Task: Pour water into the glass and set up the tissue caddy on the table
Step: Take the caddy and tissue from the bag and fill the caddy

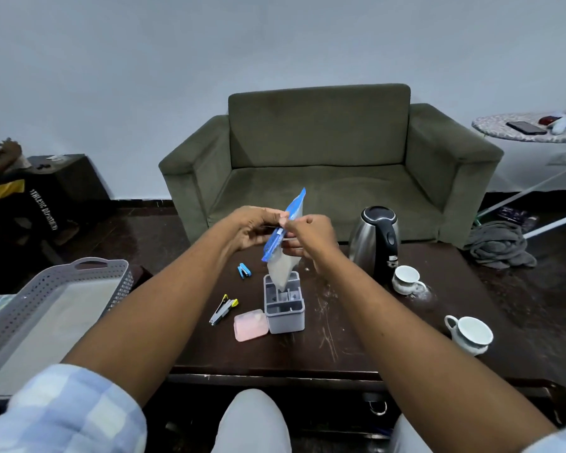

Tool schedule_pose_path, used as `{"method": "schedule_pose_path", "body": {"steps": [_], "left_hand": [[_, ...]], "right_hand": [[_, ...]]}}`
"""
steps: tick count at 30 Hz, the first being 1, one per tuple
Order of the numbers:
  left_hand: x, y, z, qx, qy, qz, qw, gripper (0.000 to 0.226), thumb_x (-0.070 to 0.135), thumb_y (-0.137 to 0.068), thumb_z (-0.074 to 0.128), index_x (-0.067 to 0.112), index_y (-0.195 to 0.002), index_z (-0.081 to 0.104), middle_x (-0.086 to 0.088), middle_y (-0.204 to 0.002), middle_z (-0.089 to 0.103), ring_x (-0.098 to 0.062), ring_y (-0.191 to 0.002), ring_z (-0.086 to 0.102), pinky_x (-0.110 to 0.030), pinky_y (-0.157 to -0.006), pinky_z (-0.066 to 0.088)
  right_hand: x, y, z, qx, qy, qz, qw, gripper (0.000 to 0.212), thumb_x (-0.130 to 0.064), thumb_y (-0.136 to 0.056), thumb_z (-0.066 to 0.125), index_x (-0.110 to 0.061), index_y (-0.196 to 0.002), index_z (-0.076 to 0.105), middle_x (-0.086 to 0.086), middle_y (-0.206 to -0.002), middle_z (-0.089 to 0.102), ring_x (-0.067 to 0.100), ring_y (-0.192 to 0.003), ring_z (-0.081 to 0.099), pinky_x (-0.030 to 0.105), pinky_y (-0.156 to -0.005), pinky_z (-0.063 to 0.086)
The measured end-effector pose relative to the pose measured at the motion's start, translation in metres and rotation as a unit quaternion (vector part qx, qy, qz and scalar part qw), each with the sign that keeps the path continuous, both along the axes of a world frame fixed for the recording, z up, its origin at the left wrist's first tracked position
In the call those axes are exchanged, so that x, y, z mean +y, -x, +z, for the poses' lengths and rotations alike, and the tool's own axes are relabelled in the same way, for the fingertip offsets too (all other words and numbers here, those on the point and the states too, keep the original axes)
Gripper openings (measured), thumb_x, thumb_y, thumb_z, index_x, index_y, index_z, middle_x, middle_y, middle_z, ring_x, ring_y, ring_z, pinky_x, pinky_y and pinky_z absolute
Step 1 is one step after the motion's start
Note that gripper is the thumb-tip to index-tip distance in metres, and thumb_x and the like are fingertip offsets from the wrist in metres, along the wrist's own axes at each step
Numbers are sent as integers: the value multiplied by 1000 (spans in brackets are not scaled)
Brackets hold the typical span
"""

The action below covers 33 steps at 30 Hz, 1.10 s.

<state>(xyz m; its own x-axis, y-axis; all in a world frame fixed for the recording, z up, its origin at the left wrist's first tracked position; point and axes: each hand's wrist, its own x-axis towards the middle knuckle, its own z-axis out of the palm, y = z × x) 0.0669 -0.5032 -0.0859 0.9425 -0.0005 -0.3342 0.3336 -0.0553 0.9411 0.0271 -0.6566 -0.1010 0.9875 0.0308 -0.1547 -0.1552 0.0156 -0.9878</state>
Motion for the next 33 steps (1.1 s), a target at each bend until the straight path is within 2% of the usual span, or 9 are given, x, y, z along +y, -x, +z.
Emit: {"method": "schedule_pose_path", "body": {"steps": [3, 5, 9, 14, 19, 23, 27, 31, 33], "left_hand": [[-1, 6, 4, -17, -14, 37, 999, 7, 3, -89, 76, 8, -84, 77, -4, -71, 77, -13, -65, 72, -20, -51, 59], [3, 6, 5, -89, -76, 99, 988, 8, -4, -84, 78, 3, -80, 75, -11, -69, 73, -18, -58, 67, -21, -46, 56], [3, 6, 7, -190, -205, 108, 954, 5, -3, -84, 79, -4, -88, 76, -13, -69, 71, -17, -44, 65, -28, -54, 62], [-12, 12, 5, -249, -280, 88, 923, 2, -2, -85, 73, -1, -85, 75, -12, -70, 77, -7, -36, 66, -15, -39, 47], [-21, 16, 1, -259, -258, 69, 928, 3, -3, -83, 72, 0, -83, 72, -16, -71, 77, -14, -43, 72, -19, -43, 53], [-21, 19, -4, -261, -232, 62, 935, 3, -3, -84, 71, 0, -84, 72, -10, -67, 75, -17, -46, 75, -16, -39, 49], [-15, 19, -9, -253, -180, 55, 949, 7, -2, -83, 76, -6, -86, 71, -8, -65, 73, -20, -45, 72, -23, -46, 56], [-10, 17, -12, -241, -84, 29, 966, 13, 10, -87, 78, -1, -85, 72, -10, -68, 71, -21, -52, 68, -29, -53, 58], [0, 11, -17, -234, -35, 85, 968, 18, 22, -95, 73, 10, -81, 72, -7, -72, 71, -18, -63, 65, -31, -63, 55]], "right_hand": [[-6, -2, -1, -7, 53, -70, 996, 11, -3, -80, 70, -4, -70, 66, 21, -73, 71, 17, -47, 70, 31, -47, 60], [-14, -3, -3, -8, 111, -92, 989, 12, -9, -76, 65, -8, -64, 66, 11, -62, 69, 18, -44, 70, 41, -53, 64], [-26, 3, -14, -134, 294, -115, 939, 26, -1, -78, 56, -16, -98, 54, 6, -103, 55, 28, -80, 59, 38, -67, 44], [-17, -1, -14, -201, 438, -36, 876, 27, 2, -83, 55, -21, -90, 66, 2, -114, 42, 36, -78, 59, 42, -71, 50], [-3, -13, -14, -45, 380, -6, 924, 41, -34, -94, 55, 0, -114, 66, 24, -130, 53, 41, -107, 60, 35, -81, 41], [-2, -23, -22, 1, 337, -9, 941, 40, -50, -88, 70, -12, -98, 61, 8, -93, 64, 20, -68, 59, 24, -52, 40], [2, -29, -33, 9, 342, -25, 939, 43, -36, -90, 73, -3, -116, 67, 15, -112, 70, 35, -101, 71, 32, -67, 47], [5, -30, -33, -11, 335, -13, 942, 15, -20, -93, 64, -6, -87, 67, 11, -84, 59, 32, -75, 59, 26, -48, 35], [6, -32, -36, -21, 265, 27, 964, 27, -7, -96, 58, 0, -69, 58, 19, -70, 51, 29, -59, 50, 28, -47, 34]]}}
